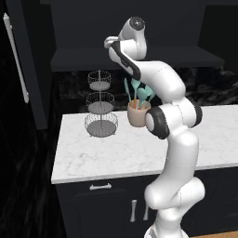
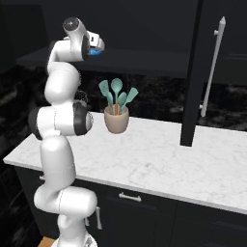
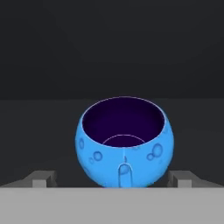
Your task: Gather all objects into one cabinet and sort the glasses and bowls to opposite sides.
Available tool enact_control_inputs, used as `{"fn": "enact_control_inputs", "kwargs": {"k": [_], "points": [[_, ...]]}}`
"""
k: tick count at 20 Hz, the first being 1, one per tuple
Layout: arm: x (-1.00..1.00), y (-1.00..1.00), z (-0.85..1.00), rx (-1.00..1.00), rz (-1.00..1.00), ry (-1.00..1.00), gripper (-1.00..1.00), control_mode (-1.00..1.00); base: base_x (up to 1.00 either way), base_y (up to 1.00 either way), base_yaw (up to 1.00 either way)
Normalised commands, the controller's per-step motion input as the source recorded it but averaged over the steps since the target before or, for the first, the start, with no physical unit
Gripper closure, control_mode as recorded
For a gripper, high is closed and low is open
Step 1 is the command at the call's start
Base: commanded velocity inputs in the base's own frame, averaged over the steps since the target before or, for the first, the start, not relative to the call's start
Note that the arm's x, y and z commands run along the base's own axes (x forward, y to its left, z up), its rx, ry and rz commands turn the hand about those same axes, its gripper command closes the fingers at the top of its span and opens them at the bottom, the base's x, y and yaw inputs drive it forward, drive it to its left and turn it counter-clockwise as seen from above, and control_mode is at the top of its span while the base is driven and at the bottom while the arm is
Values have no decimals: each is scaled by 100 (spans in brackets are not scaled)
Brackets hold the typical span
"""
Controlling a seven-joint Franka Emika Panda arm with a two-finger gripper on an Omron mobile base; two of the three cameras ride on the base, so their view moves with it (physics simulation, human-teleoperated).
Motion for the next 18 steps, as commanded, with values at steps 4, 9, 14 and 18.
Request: {"fn": "enact_control_inputs", "kwargs": {"k": [4,9,14,18], "points": [[13,0,0,0,0,0,-100,-100,0,0,0],[1,0,0,0,0,0,-100,-100,0,0,0],[0,0,-2,4,0,0,-100,-100,0,0,0],[0,1,-5,8,0,0,100,-100,0,0,0]]}}
